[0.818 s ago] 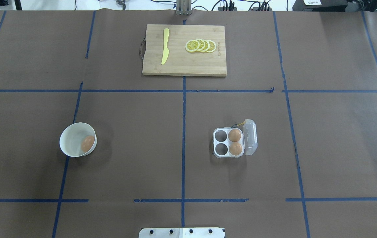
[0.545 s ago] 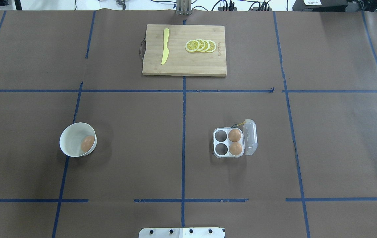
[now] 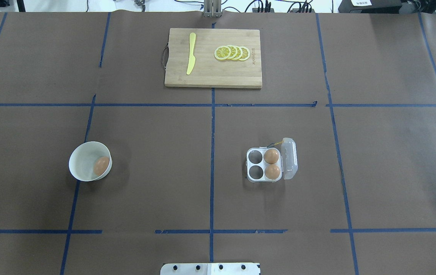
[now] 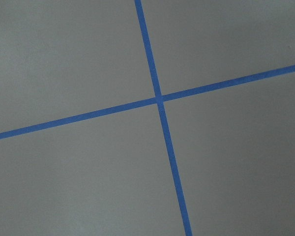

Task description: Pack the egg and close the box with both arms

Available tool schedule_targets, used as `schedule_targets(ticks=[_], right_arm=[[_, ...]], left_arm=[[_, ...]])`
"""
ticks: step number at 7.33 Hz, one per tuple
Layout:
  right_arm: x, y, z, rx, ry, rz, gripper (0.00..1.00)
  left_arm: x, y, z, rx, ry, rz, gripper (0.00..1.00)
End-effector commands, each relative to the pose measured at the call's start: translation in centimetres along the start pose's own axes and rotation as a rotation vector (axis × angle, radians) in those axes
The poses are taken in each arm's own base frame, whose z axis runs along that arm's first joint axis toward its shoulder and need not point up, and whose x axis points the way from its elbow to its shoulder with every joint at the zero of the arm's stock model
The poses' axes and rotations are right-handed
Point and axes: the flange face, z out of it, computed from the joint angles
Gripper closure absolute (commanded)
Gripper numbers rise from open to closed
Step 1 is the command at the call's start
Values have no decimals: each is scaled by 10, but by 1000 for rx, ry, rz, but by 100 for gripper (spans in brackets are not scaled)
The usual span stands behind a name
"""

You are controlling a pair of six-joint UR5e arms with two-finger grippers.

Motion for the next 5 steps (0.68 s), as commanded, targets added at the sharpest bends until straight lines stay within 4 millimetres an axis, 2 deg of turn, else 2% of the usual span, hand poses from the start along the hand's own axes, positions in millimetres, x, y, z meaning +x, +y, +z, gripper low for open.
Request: schedule_targets(ticks=[1, 2, 3, 5], right_arm=[[-2, 4, 5, -13, 14, -29, 0], [8, 21, 1, -7, 17, -8, 0], [5, 28, -2, -2, 17, -12, 0], [3, 22, -10, 14, 14, -13, 0]], left_arm=[[2, -3, -1, 26, -4, 26, 0], [1, 1, -1, 46, -5, 36, 0], [2, 1, 0, 43, 3, 34, 0], [12, -2, -4, 60, 60, 50, 0]])
